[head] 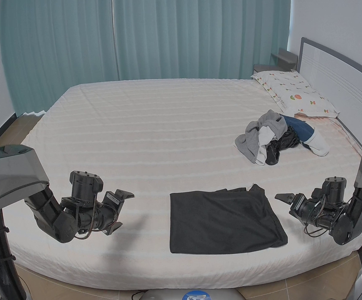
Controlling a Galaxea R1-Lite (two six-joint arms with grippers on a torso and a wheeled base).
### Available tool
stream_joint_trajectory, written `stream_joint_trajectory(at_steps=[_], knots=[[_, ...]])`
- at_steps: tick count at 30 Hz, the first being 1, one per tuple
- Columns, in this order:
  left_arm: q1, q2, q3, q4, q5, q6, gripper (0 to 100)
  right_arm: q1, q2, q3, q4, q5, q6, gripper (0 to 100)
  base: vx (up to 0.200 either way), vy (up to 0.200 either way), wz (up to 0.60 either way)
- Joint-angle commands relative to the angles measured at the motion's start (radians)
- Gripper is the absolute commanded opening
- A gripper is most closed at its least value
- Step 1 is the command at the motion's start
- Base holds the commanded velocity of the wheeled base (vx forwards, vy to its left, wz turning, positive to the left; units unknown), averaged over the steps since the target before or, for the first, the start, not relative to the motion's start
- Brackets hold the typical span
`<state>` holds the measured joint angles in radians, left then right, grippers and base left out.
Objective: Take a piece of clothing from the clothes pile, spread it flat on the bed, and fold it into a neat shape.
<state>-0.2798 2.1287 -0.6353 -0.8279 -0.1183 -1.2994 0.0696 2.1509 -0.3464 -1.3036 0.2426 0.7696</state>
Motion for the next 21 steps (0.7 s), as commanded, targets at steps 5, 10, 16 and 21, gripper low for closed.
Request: stream_joint_trajectory(at_steps=[5, 10, 16, 21], knots=[[-0.024, -0.009, 0.006, 0.000, 0.002, -0.001, 100, 0.013, 0.087, -0.008, -0.068, -0.006, 0.008, 100, 0.000, -0.200, 0.00], [-0.027, -0.009, 0.006, -0.004, 0.003, 0.005, 100, 0.022, 0.121, 0.006, -0.152, -0.014, 0.005, 100, 0.000, -0.200, 0.00], [-0.039, 0.000, 0.002, -0.004, 0.011, 0.029, 100, 0.021, 0.118, 0.018, -0.160, -0.016, 0.002, 100, 0.000, -0.200, 0.00], [-0.068, 0.007, 0.006, -0.002, 0.019, 0.146, 100, 0.029, 0.126, 0.020, -0.158, -0.016, 0.002, 100, 0.000, 0.000, 0.00]])
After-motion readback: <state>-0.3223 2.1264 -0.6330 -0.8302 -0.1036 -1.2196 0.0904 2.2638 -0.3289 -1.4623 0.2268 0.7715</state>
